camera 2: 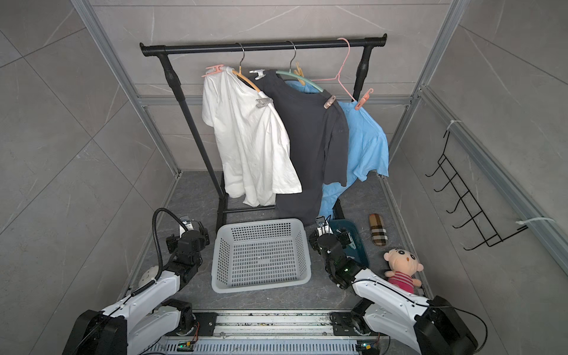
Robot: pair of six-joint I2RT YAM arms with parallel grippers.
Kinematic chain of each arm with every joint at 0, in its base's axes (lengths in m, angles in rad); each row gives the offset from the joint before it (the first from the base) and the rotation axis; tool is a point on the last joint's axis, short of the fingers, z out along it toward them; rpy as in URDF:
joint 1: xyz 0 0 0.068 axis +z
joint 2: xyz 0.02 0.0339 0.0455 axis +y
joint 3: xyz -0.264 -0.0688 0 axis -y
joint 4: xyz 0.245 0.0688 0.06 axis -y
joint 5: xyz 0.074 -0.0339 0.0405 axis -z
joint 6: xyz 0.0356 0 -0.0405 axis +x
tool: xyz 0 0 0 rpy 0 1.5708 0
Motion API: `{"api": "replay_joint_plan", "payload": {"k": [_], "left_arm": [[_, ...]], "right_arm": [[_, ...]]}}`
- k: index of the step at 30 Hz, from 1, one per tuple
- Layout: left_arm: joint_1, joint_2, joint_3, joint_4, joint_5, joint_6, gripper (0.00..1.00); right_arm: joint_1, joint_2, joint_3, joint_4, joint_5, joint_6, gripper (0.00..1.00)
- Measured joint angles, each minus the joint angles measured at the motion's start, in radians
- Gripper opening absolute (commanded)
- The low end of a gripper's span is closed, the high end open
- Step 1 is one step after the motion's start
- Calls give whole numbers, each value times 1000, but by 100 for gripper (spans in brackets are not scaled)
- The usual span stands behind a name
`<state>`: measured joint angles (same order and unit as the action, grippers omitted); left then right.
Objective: Use clothespins to secure the t-shirt on both sides of the hanger
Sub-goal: Reset both arms
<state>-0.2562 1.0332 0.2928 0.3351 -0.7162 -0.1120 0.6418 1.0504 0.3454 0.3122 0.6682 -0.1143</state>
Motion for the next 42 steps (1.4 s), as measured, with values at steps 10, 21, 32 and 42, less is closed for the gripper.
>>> {"api": "replay_joint_plan", "payload": {"k": [10,21,32,42], "left_arm": [[82,173,-23,241,217,43,100],[152,214,-61,415,426,111,100],[221,478,-23,555,456,133,100],[252,478,39,532,459,104,100]], "right_arm": [[-139,105,-118,304,-49,-36,100],[-322,318,-105,581,-232,-32,100],[-438,438,-79,724,-336,52,100],[-454,473,-31,676,-340,96,99]]}}
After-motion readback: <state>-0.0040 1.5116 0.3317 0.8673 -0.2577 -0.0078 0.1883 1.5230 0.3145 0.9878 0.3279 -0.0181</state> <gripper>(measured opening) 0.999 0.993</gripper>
